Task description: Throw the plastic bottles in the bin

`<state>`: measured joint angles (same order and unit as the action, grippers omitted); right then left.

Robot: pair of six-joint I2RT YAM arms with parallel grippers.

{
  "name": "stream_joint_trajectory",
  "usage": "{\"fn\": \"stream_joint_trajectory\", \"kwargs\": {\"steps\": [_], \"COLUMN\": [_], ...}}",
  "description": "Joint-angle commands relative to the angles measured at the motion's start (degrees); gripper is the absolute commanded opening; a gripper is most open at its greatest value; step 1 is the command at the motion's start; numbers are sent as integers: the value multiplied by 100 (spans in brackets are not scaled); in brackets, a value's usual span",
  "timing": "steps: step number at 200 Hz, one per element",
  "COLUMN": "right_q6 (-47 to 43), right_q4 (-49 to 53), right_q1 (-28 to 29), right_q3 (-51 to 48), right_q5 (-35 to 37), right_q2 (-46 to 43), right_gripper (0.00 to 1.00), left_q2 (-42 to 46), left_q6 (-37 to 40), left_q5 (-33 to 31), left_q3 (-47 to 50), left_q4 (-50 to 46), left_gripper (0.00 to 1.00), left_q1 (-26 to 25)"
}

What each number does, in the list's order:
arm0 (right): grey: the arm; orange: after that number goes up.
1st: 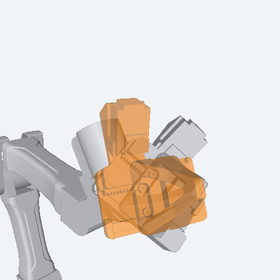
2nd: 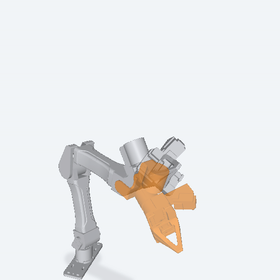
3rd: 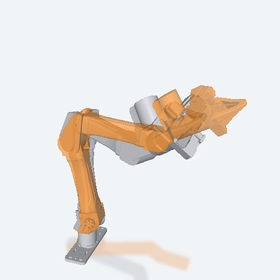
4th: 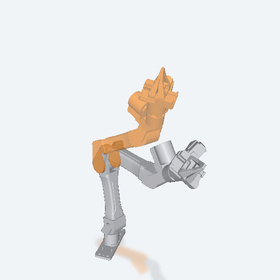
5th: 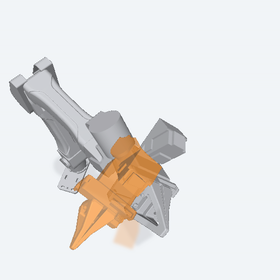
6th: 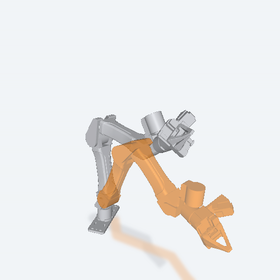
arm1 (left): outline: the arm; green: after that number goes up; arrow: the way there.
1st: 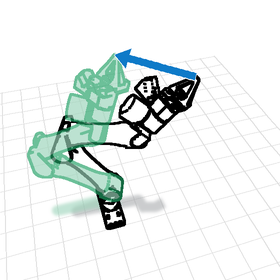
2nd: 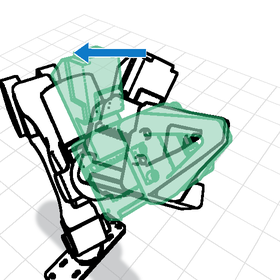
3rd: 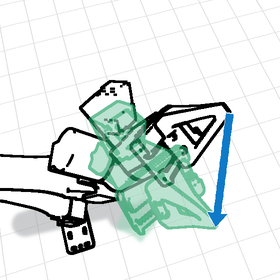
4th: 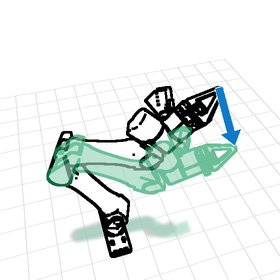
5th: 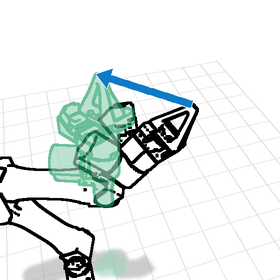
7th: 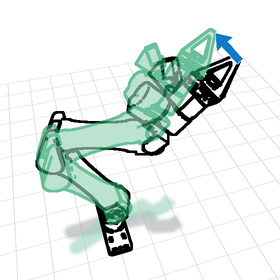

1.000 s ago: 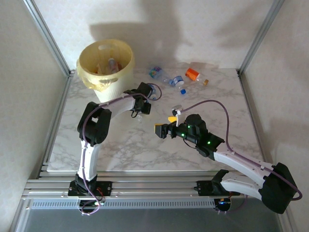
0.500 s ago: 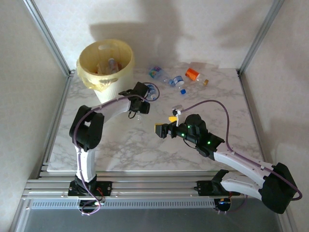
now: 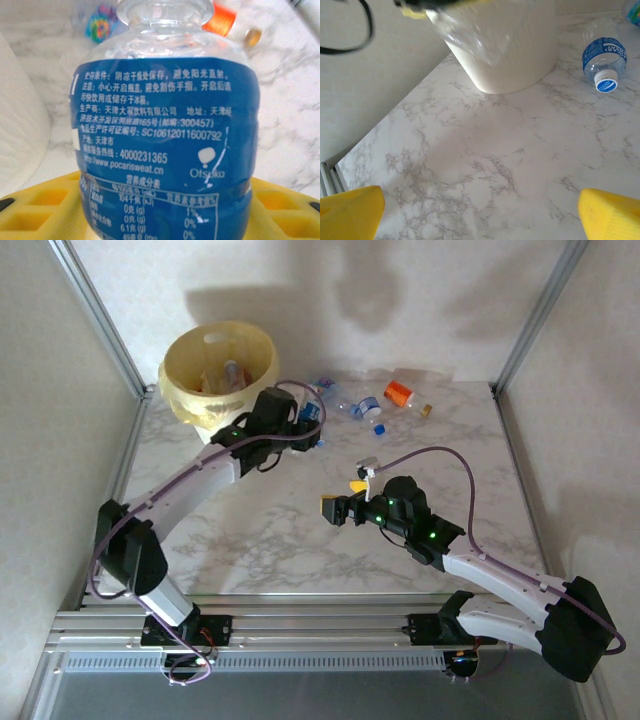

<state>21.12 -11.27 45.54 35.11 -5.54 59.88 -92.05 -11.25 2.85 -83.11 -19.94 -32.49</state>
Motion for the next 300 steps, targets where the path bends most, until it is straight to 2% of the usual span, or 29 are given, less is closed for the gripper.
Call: {"fn": "stream_joint_trajectory", "kwargs": {"steps": [1, 29, 59, 77, 119, 150, 185, 217, 224, 232, 247, 267, 300], "right_q6": [-114, -132, -136, -144, -122, -115, -125, -122, -134, -154, -198, -165, 147], "right_q4": [-5, 23, 8, -7, -51, -53, -1, 75, 105, 138, 235, 406, 648], "right_q1": [30, 34, 33, 30, 35, 32, 34, 36, 34, 34, 30, 21, -152], "right_q3": [-40, -31, -31, -22, 4, 17, 70, 53, 64, 66, 75, 94, 279], "right_q5": [97, 88, 79, 63, 19, 2, -19, -4, 4, 5, 63, 156, 12], "right_q2": [24, 32, 33, 70, 137, 190, 218, 144, 123, 88, 6, -23, 158], "right_gripper": [99, 99, 99, 99, 99, 99, 99, 99, 99, 99, 99, 99, 99], "left_q2": [627, 1400, 2091, 2435, 2958, 2745, 1640, 71, -267, -541, -645, -386, 56], "left_q6": [-123, -86, 20, 61, 81, 86, 57, 10, -23, -73, -175, -298, -253], "left_q5": [-26, -83, -773, -1158, -1351, -935, -440, 6, 80, 117, 304, 353, 528], "left_q3": [30, 396, 635, 733, 911, 635, -450, -1692, -1967, -2224, -2305, -2254, -2406], "left_q4": [641, 1375, 1867, 2000, 2300, 2125, 1395, 618, 402, 232, 372, 692, 351], "left_gripper": [43, 44, 44, 44, 44, 45, 47, 58, 66, 80, 99, 100, 100], "left_q1": [-12, 30, 126, 288, 905, 1422, 2042, 2537, 2591, 2616, 2608, 2607, 2543]}}
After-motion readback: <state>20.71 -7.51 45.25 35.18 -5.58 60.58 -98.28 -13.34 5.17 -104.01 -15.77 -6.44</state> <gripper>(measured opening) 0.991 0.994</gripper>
